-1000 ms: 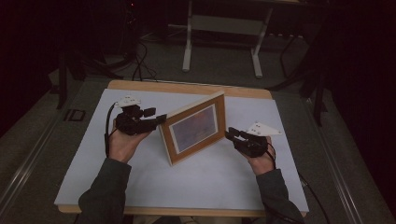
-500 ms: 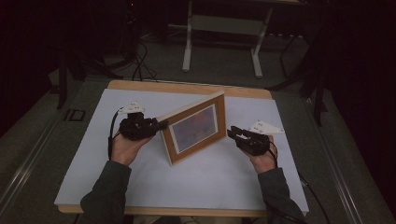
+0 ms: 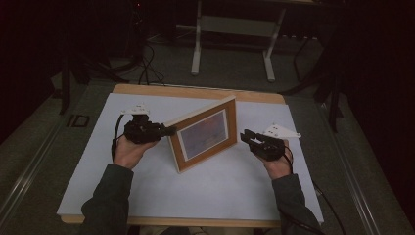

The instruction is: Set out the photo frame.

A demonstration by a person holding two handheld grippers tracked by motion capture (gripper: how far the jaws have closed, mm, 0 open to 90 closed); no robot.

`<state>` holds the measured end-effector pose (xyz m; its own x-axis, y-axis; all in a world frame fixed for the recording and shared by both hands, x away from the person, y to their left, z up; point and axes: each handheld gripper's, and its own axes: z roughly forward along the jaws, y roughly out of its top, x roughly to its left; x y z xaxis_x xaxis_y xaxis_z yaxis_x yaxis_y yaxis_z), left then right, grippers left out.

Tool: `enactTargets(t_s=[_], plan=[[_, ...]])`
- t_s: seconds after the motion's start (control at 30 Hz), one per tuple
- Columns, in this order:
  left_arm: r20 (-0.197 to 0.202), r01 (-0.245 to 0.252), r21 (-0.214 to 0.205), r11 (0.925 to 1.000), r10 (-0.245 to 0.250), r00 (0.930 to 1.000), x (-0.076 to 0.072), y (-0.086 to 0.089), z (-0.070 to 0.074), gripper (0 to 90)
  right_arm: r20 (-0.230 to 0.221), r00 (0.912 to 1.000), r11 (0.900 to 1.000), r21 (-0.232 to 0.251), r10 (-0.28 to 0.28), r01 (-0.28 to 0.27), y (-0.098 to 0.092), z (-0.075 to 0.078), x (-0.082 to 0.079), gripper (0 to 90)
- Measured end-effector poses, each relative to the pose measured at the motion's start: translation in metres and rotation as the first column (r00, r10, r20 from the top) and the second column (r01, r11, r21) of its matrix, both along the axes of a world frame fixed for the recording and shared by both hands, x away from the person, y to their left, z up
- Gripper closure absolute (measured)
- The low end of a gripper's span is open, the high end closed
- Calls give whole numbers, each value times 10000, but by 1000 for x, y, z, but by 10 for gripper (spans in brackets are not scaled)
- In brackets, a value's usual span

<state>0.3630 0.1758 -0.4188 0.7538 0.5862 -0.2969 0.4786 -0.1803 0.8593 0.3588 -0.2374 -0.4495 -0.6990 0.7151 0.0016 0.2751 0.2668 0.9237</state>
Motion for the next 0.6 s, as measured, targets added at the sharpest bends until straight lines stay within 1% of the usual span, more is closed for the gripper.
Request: enactTargets(t_s=[0.17, 0.3, 0.43, 0.53, 0.6], plan=[[-107, 379, 43, 9993, -379, 9992, 6, 3, 1, 727, -42, 10000, 10000, -58, -49, 48, -1, -1, 6, 723], [-139, 556, 129, 9984, -555, 9984, 9, 4, 2, 728, -169, 9998, 9999, -140, -104, 102, 1, -1, 13, 722], [-183, 733, 121, 9972, -731, 9972, 12, 5, 3, 729, -215, 9997, 9996, -260, -133, 127, 3, 0, 24, 719], [-193, 859, 140, 9962, -856, 9961, 13, 5, 3, 729, -429, 9990, 9999, -33, -133, 132, 3, 1, 34, 713], [-219, 915, 112, 9957, -913, 9956, 14, 6, 3, 730, -485, 9987, 9998, -44, -184, 182, 3, 2, 40, 706]])
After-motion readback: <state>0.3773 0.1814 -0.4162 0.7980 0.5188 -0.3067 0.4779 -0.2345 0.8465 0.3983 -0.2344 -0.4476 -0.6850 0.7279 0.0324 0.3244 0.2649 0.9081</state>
